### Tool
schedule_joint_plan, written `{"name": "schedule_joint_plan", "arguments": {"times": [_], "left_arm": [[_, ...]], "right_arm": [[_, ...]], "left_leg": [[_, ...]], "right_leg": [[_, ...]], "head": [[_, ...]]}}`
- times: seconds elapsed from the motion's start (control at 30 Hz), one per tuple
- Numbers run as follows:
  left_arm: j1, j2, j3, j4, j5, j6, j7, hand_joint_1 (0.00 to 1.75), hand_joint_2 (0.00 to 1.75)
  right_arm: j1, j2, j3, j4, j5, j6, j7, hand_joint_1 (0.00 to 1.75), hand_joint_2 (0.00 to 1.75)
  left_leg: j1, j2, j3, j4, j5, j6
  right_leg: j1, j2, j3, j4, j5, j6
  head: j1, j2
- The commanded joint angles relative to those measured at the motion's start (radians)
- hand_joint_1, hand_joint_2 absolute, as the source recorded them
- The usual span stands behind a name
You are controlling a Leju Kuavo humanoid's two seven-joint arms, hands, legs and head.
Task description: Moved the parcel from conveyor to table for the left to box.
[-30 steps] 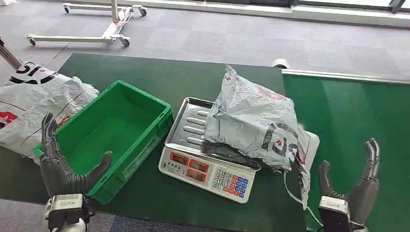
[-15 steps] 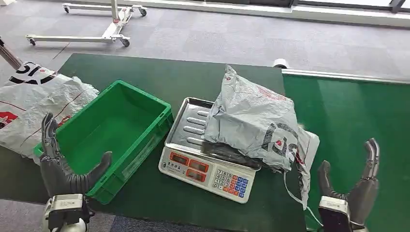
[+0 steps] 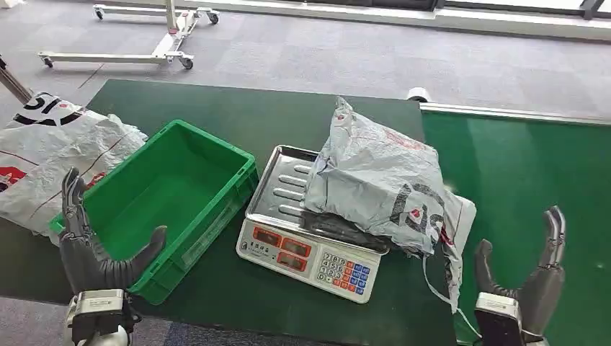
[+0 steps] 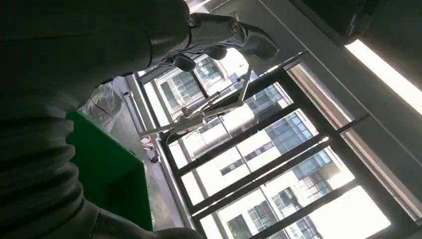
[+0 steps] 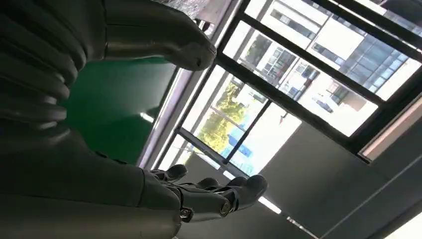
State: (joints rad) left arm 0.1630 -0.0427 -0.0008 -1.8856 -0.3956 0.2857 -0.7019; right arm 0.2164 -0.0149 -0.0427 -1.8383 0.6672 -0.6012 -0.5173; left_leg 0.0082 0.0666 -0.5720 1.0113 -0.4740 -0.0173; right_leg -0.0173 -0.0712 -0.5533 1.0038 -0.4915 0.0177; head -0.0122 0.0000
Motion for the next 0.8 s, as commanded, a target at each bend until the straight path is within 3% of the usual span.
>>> {"name": "schedule_joint_plan", "arguments": {"times": [0.03, 0.07, 0.1, 0.13, 0.17, 0.2, 0.23, 0.27, 0.33, 0.43, 0.5, 0.63, 0.8], "left_arm": [[-0.005, -0.013, 0.025, 0.044, -0.003, -0.004, 0.004, 0.00, 1.75], [-0.382, 0.137, -0.339, 0.421, -0.380, -0.296, 0.319, 0.00, 1.75], [-0.759, 0.019, -0.360, 0.798, -0.757, -0.088, 0.243, 0.00, 1.75], [-1.012, -0.031, -0.377, 1.175, -0.754, 0.014, 0.205, 0.00, 1.75], [-1.047, -0.043, -0.375, 1.575, -0.744, 0.042, 0.187, 0.00, 1.75], [-1.047, -0.043, -0.376, 1.580, -0.741, 0.045, 0.179, 0.00, 1.75], [-1.036, -0.039, -0.379, 1.576, -0.738, 0.052, 0.176, 0.00, 1.75], [-1.021, -0.033, -0.382, 1.565, -0.735, 0.058, 0.174, 0.00, 1.75], [-1.002, -0.025, -0.388, 1.545, -0.732, 0.059, 0.175, 0.00, 1.75], [-0.997, -0.022, -0.390, 1.539, -0.731, 0.058, 0.175, 0.00, 1.75], [-0.997, -0.022, -0.390, 1.539, -0.731, 0.058, 0.175, 0.00, 1.75], [-0.997, -0.022, -0.390, 1.539, -0.731, 0.058, 0.175, 0.00, 1.75], [-0.997, -0.022, -0.390, 1.539, -0.731, 0.058, 0.175, 0.00, 1.75]], "right_arm": [[-0.012, 0.021, -0.019, 0.018, -0.003, 0.002, 0.001, 0.00, 1.75], [-0.097, 0.090, 0.034, 0.132, -0.187, 0.325, 0.021, 0.00, 1.75], [-0.159, 0.132, 0.061, 0.241, -0.145, 0.286, -0.008, 0.00, 1.75], [-0.189, 0.139, 0.092, 0.309, -0.138, 0.242, -0.022, 0.00, 1.75], [-0.197, 0.127, 0.121, 0.345, -0.144, 0.199, -0.027, 0.00, 1.75], [-0.189, 0.123, 0.123, 0.345, -0.147, 0.187, -0.031, 0.00, 1.75], [-0.175, 0.116, 0.121, 0.336, -0.153, 0.181, -0.034, 0.00, 1.75], [-0.164, 0.108, 0.120, 0.318, -0.160, 0.180, -0.037, 0.00, 1.75], [-0.153, 0.101, 0.116, 0.298, -0.168, 0.186, -0.034, 0.00, 1.75], [-0.151, 0.099, 0.115, 0.292, -0.170, 0.189, -0.032, 0.00, 1.75], [-0.151, 0.099, 0.115, 0.292, -0.170, 0.189, -0.032, 0.00, 1.75], [-0.151, 0.099, 0.115, 0.292, -0.170, 0.189, -0.032, 0.00, 1.75], [-0.151, 0.099, 0.115, 0.292, -0.170, 0.189, -0.032, 0.00, 1.75]], "left_leg": [[0.001, -0.004, 0.001, -0.002, 0.001, 0.001], [0.000, -0.003, 0.001, -0.001, 0.001, 0.000], [0.000, -0.003, 0.001, -0.001, 0.001, 0.000], [0.001, -0.026, -0.003, -0.005, 0.011, 0.001], [0.001, -0.036, -0.002, -0.003, 0.013, 0.001], [-0.003, -0.030, 0.006, -0.007, 0.013, 0.002], [-0.001, -0.039, 0.000, -0.008, 0.021, 0.006], [0.001, -0.035, -0.010, -0.002, 0.021, 0.005], [-0.001, -0.027, -0.012, -0.005, 0.022, 0.005], [0.001, -0.004, -0.012, -0.001, 0.019, 0.003], [-0.001, 0.007, -0.014, 0.001, 0.019, 0.002], [-0.001, -0.002, -0.018, 0.000, 0.021, 0.003], [-0.001, 0.002, -0.020, 0.002, 0.020, 0.003]], "right_leg": [[0.000, 0.006, 0.001, -0.002, 0.001, -0.001], [0.000, 0.004, 0.001, -0.001, 0.001, -0.001], [0.000, 0.005, 0.001, -0.001, 0.001, -0.001], [0.000, -0.015, 0.004, -0.004, 0.004, -0.002], [0.001, -0.027, 0.003, -0.005, 0.003, -0.002], [-0.004, -0.024, 0.006, -0.009, 0.002, 0.000], [-0.002, -0.031, 0.006, -0.011, 0.007, 0.001], [0.000, -0.030, -0.002, -0.005, 0.009, 0.000], [-0.001, -0.020, -0.005, -0.005, 0.014, -0.002], [0.000, 0.005, -0.006, -0.001, 0.022, -0.003], [0.000, 0.013, -0.014, 0.002, 0.024, -0.002], [0.001, 0.009, -0.015, 0.001, 0.023, -0.001], [0.001, 0.009, -0.017, 0.002, 0.022, 0.000]], "head": [[0.000, 0.000], [0.000, 0.000], [0.000, 0.000], [0.000, 0.000], [-0.001, 0.000], [-0.002, 0.000], [0.002, 0.000], [0.003, 0.000], [0.003, 0.000], [0.003, 0.000], [0.002, 0.000], [0.003, 0.000], [0.003, 0.000]]}}
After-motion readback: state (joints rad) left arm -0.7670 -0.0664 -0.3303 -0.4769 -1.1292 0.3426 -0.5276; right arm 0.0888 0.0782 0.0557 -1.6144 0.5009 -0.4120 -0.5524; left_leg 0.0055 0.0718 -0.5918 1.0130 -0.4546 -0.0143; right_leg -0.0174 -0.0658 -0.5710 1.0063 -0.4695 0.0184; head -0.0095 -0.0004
